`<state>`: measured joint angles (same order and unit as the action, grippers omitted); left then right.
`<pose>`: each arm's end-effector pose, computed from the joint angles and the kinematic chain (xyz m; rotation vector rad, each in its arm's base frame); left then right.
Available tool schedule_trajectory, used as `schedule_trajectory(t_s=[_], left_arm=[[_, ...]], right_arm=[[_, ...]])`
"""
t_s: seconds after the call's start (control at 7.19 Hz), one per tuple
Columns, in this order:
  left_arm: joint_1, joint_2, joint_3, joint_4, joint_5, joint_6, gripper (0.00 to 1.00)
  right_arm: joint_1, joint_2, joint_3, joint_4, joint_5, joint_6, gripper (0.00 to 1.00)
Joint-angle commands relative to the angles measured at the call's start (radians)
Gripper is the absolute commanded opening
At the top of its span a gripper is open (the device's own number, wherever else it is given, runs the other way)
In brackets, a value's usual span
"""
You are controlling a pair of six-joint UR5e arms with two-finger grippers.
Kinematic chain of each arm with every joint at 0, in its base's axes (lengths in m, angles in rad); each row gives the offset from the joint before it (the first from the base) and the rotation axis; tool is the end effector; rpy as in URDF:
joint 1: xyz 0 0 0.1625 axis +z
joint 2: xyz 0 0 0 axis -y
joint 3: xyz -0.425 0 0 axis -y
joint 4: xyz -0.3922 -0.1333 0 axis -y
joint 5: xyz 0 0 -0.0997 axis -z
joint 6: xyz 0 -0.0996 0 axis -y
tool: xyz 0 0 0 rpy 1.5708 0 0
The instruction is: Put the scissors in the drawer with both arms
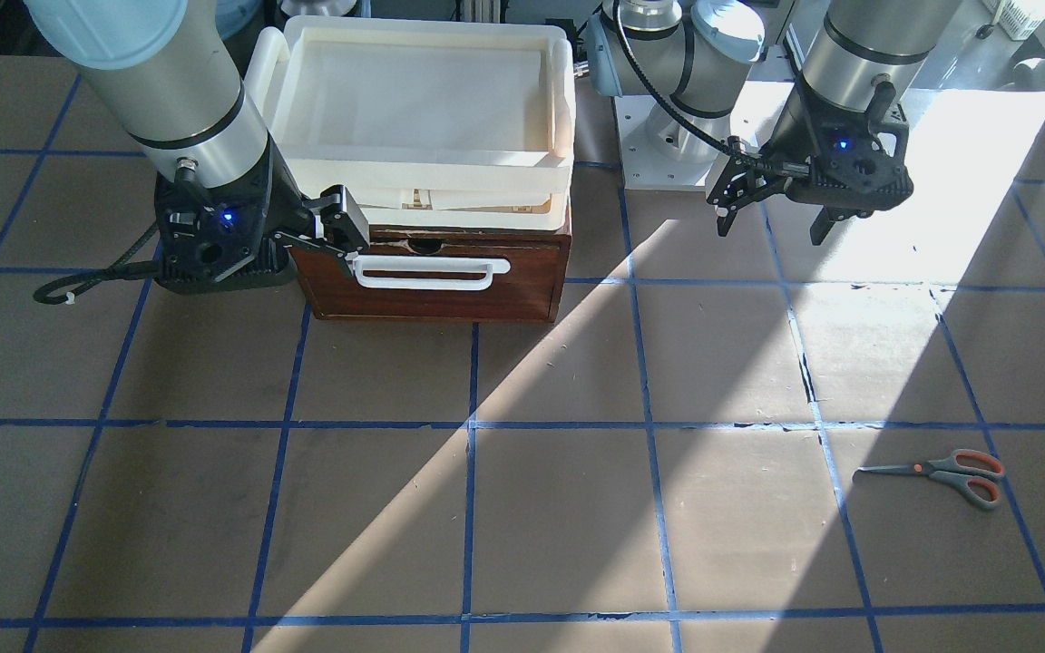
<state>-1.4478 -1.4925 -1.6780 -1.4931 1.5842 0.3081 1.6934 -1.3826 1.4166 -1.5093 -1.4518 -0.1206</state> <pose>-0.0741 -0.4759 0.4803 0.2876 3.1040 -0.0698 0.2127 -0.5393 0.4587 -0.3577 2.9981 0.1445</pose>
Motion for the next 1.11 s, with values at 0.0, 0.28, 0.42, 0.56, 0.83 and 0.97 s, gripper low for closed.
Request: schedule_trajectory(t_s=[0.0,0.28,0.42,0.56,0.83,0.97], left_arm=[[0.093,-0.029,0.001,0.007,-0.004,0.286,1.00],[0.177,-0.064,0.001,0.014,0.000,0.632,1.00],[0.248,-0.096,0.000,0.016,-0.001,0.779,1.00],[0.303,-0.136,0.001,0.030,-0.003,0.937,1.00],[0.358,-0.221,0.000,0.182,0.002,1.232,1.00],[0.380,-0.265,0.000,0.207,0.000,1.329,1.00]], right_arm=[[0.041,0.020,0.060,-0.008,0.031,-0.264,1.00],[0.095,0.040,0.146,-0.076,0.030,-0.509,1.00],[0.133,0.069,0.151,-0.089,0.019,-0.607,1.00],[0.141,0.079,0.150,-0.092,0.015,-0.714,1.00],[0.141,0.100,0.150,-0.130,-0.005,-0.923,1.00],[0.141,0.124,0.148,-0.175,-0.059,-0.988,1.00]])
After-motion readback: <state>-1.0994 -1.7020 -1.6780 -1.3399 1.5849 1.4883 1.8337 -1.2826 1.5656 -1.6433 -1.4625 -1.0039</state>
